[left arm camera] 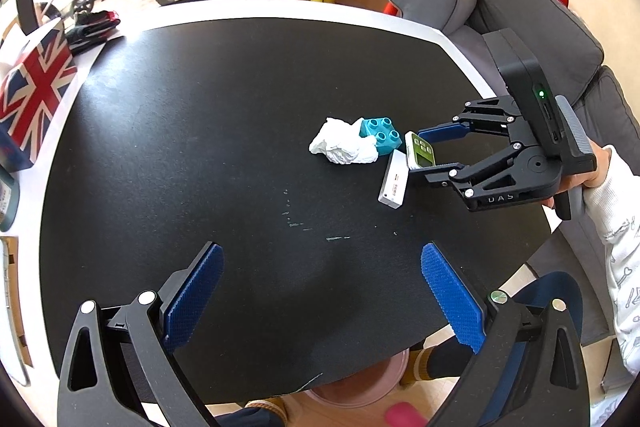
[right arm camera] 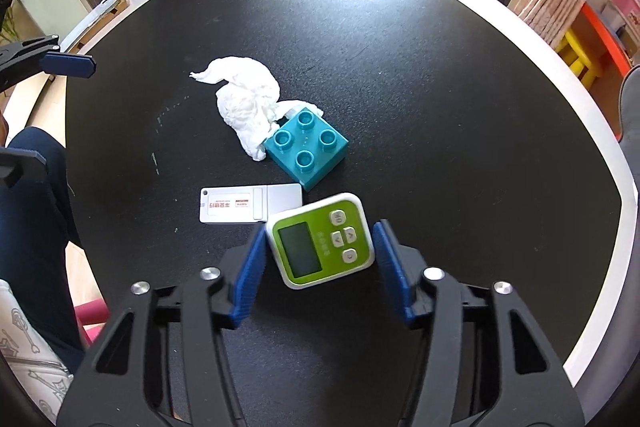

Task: Collect trash
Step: 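Grasp the green digital timer with the right gripper, then grasp the white tissue with the left gripper while the right gripper holds the timer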

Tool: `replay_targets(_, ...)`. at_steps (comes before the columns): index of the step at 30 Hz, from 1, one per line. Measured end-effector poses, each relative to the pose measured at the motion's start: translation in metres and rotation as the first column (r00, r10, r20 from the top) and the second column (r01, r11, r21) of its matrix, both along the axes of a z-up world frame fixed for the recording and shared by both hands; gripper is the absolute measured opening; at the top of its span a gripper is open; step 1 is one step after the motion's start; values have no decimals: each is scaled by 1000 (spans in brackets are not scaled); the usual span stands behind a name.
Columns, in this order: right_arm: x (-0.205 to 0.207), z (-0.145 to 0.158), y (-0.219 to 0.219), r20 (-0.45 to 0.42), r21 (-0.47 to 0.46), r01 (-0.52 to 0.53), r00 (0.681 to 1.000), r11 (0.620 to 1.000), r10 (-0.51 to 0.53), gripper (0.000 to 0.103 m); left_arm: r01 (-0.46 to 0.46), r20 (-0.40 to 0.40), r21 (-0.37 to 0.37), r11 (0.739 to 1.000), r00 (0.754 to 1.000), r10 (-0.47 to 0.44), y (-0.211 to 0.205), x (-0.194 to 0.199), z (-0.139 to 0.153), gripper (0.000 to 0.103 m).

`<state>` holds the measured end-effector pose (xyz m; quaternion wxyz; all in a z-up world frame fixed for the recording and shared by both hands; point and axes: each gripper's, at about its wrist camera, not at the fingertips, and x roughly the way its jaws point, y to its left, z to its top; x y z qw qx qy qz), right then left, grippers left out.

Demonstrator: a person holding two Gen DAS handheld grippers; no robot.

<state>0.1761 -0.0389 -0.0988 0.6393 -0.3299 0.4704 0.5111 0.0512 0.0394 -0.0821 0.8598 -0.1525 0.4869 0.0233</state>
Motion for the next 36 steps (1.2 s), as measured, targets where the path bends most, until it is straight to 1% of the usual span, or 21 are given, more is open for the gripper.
replay_targets(7, -2, 3, -4, -3, 10, 38, 999, 999, -38, 53, 8, 7, 1, 1000, 1000, -8, -1, 4, 1, 95)
replay_targets(12, -8, 11, -10, -25, 36, 103, 994, 994, -102, 53, 16, 18, 9, 1000, 1000, -16, -1, 10, 5, 95)
replay_targets(16, -9, 21, -19, -52, 60, 185, 982, 981, -182, 53, 27, 30, 17, 999, 999, -28, -1, 15, 8, 95)
replay_targets(22, -12, 38, -35, -93, 94, 274, 960, 957, -266, 53, 38, 34, 18, 999, 999, -39, 1, 24, 11, 95)
replay_targets(29, -18, 46, -49, -119, 119, 305, 949, 945, -291, 53, 71, 27, 43, 997, 997, -73, 1, 43, 9, 95)
replay_targets(36, -18, 43, -61, -130, 124, 328, 941, 937, -312, 53, 110, 12, 59, 992, 994, -111, 0, 66, 0, 95)
